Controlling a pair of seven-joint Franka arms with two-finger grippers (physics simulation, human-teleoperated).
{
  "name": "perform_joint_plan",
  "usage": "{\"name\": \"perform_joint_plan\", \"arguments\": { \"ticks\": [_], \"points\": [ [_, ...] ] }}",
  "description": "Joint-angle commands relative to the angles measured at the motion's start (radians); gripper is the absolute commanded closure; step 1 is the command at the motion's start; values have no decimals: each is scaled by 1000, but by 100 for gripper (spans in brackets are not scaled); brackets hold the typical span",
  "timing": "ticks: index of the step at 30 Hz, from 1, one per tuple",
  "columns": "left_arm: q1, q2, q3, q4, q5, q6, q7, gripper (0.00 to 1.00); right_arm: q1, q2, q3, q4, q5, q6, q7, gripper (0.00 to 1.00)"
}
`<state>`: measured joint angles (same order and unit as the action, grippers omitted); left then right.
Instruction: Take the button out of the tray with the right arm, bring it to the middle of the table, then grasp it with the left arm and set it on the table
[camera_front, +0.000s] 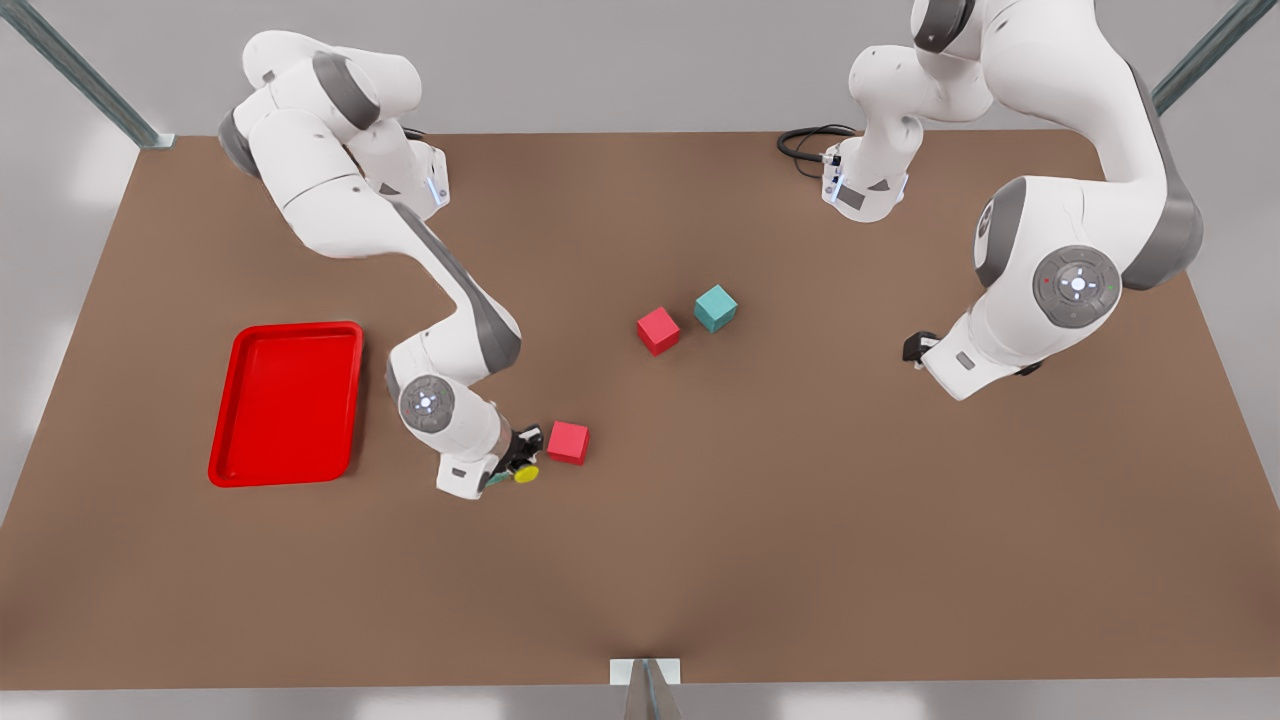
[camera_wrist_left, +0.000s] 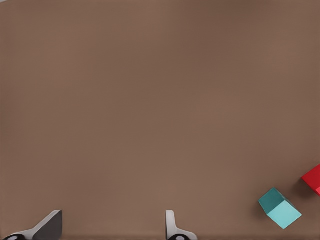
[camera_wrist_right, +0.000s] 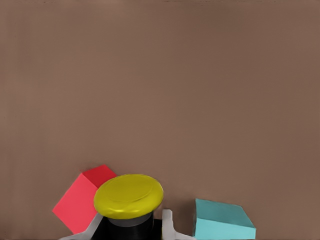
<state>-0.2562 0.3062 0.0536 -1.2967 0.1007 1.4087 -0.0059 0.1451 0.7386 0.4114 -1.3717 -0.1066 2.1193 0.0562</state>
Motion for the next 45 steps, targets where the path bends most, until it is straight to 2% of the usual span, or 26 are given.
{"name": "perform_joint_plan", "arguments": {
  "ticks": [1,3,6,8,15,16,17,18,21,23,24,26,28,29,30,31,32,33,34,40,45],
  "points": [
    [0,-1,0,0,1,0,0,0,63,70,-3,103,30,-168,636,59],
    [0,-1,0,0,1,0,0,0,163,154,-37,215,30,-176,751,59],
    [0,-1,0,0,1,0,0,0,404,274,-219,410,126,-225,908,59],
    [2,-1,0,0,1,0,0,0,468,372,-232,531,159,-231,1062,59],
    [3,7,0,0,1,3,0,0,511,421,-232,549,220,-153,1283,56],
    [3,7,0,0,1,1,0,0,513,421,-233,549,220,-142,1274,49],
    [3,7,0,0,1,1,0,0,511,421,-233,549,220,-133,1271,22],
    [3,7,2,0,1,1,0,0,511,421,-238,548,219,-121,1269,0],
    [3,7,2,0,1,3,0,0,504,417,-238,548,219,-114,1249,0],
    [5,14,2,0,-1,7,-2,0,426,351,-220,545,223,-116,1113,0],
    [5,30,2,0,-6,21,-8,0,375,271,-220,540,223,-128,980,0],
    [-9,79,-6,0,-39,18,-80,0,208,134,-224,536,183,-393,526,0],
    [-189,165,-17,-3,-64,23,-368,0,-12,-24,-221,493,73,-507,25,0],
    [-267,215,-17,-4,-105,53,-494,0,-105,-188,-220,285,35,-487,-19,0],
    [-340,264,-17,-6,-107,119,-612,0,-173,-396,-218,-56,36,-273,-21,0],
    [-367,269,-17,-93,-171,295,-663,0,-190,-571,-218,-320,39,-165,39,0],
    [-380,244,-18,-234,-177,521,-701,0,-194,-601,-220,-351,38,-188,62,0],
    [-394,244,-18,-282,-211,665,-744,0,-194,-591,-221,-230,34,-219,67,0],
    [-396,248,-20,-311,-248,763,-778,0,-187,-574,-223,-191,35,-222,65,0],
    [-417,315,-23,-289,-291,918,-850,0,-187,-565,-221,-185,31,-216,68,0],
    [-454,353,-24,-309,-246,914,-815,0,-191,-544,-223,-171,22,-210,68,0]
  ]
}}
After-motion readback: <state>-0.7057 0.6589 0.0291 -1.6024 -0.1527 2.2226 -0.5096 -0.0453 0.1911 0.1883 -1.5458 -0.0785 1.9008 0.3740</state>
